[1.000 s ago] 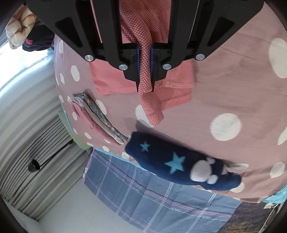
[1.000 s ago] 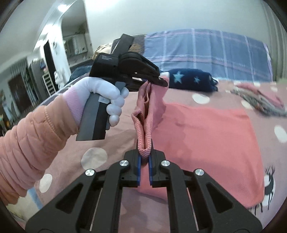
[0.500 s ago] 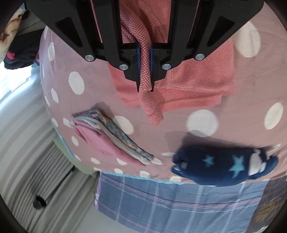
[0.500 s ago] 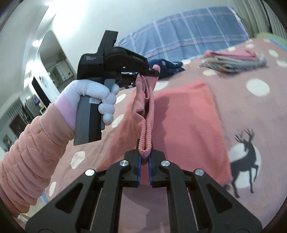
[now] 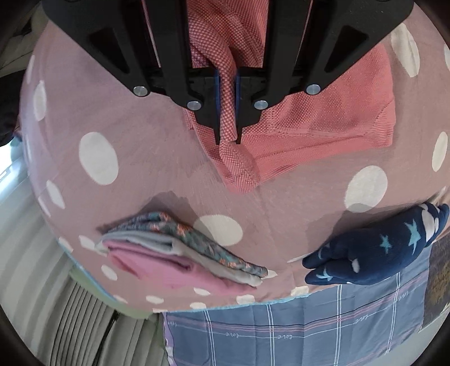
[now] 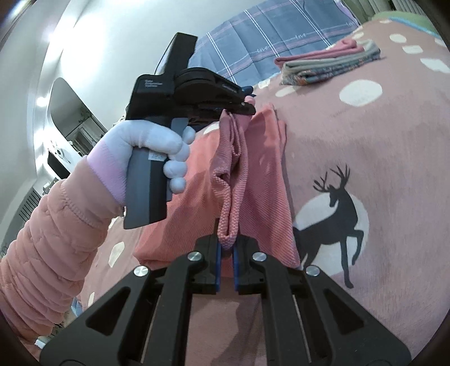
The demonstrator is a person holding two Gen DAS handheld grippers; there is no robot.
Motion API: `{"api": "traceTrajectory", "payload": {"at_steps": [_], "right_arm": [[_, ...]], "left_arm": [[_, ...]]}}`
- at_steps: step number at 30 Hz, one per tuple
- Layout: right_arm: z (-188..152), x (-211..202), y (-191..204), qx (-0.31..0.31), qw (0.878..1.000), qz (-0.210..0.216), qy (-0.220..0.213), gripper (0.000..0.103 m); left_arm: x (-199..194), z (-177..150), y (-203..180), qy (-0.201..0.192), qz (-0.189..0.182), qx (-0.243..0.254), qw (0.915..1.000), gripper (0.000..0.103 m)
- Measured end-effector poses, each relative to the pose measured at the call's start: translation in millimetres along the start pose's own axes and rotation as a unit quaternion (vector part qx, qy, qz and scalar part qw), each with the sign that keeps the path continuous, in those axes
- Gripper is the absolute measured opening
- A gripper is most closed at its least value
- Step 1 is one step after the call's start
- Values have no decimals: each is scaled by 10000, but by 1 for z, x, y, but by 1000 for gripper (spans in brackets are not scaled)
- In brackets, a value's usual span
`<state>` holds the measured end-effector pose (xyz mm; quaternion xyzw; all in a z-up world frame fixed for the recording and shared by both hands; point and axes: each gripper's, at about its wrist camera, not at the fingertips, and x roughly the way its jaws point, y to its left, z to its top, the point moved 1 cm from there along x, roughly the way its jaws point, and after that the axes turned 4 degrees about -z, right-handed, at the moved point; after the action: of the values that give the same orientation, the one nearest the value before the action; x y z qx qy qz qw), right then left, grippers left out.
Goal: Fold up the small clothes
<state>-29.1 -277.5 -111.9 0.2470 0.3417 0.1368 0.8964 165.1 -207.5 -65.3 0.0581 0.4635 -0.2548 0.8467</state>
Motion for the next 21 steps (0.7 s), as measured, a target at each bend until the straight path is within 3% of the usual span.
{"api": "traceTrajectory", "payload": {"at_steps": [11,21], "right_arm": [[-5,1,-13,350,9992,129,141,6],[-1,-1,-20,484,9988,93,54,6]], "left_arm": [[2,2,-12,-41,170,347,9992,6],[6,5,-17,-142,122,268,9995,6]]}}
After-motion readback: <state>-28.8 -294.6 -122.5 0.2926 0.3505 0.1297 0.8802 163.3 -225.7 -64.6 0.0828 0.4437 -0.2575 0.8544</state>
